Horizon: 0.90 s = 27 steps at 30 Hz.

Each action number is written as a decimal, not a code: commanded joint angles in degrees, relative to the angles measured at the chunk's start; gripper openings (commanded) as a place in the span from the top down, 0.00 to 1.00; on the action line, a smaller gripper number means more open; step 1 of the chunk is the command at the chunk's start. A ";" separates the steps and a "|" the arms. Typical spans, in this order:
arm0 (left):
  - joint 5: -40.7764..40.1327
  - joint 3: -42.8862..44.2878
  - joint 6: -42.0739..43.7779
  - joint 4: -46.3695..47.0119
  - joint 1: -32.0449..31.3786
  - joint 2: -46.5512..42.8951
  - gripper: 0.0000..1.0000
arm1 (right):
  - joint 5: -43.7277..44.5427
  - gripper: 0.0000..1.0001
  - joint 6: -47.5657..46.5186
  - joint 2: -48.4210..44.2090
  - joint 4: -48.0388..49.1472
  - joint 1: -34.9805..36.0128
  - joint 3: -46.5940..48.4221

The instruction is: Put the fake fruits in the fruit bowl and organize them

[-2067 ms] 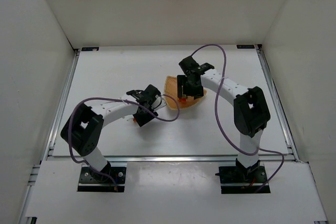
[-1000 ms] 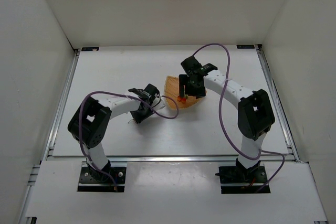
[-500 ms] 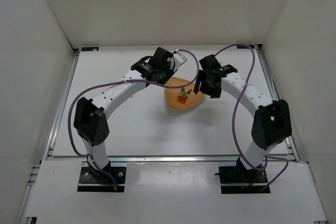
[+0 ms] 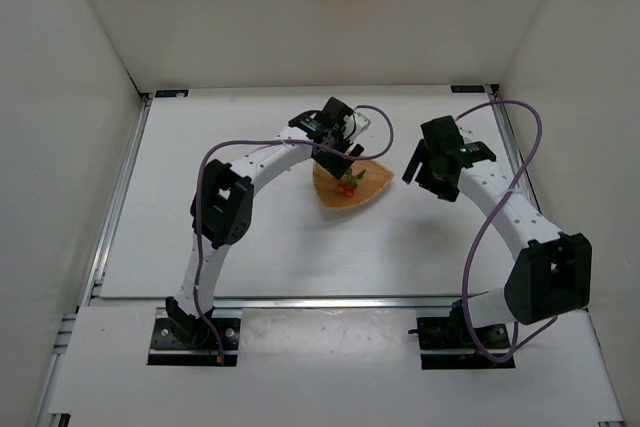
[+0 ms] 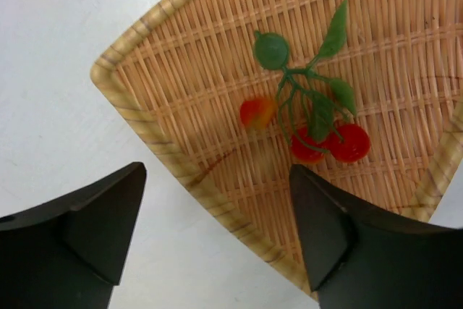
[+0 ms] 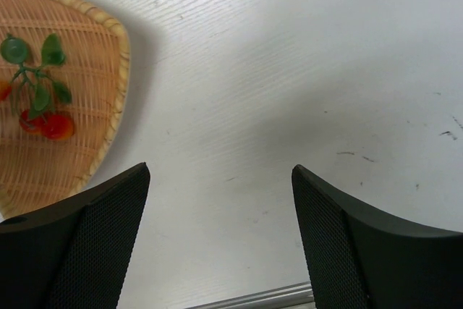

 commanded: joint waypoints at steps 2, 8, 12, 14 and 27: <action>-1.61 2.66 -1.78 0.75 -0.13 -6.57 0.00 | 2.30 0.13 -0.33 -3.16 -0.58 -1.07 -0.67; -11.36 -0.68 -3.80 0.75 2.14 -14.65 0.00 | 2.30 0.04 -2.35 -4.91 -0.58 -3.97 -0.67; -13.39 -6.12 -5.04 0.75 11.36 -20.80 0.00 | -3.91 0.00 -6.47 -5.45 -0.58 -10.02 -1.36; -15.67 -10.69 -5.04 0.75 17.87 -23.62 0.00 | -3.94 0.00 -7.01 -5.45 -0.58 -12.23 -1.89; -14.63 -32.92 -11.96 0.22 49.08 -31.89 0.00 | -5.70 0.00 -8.33 -5.98 -2.86 -25.60 -2.51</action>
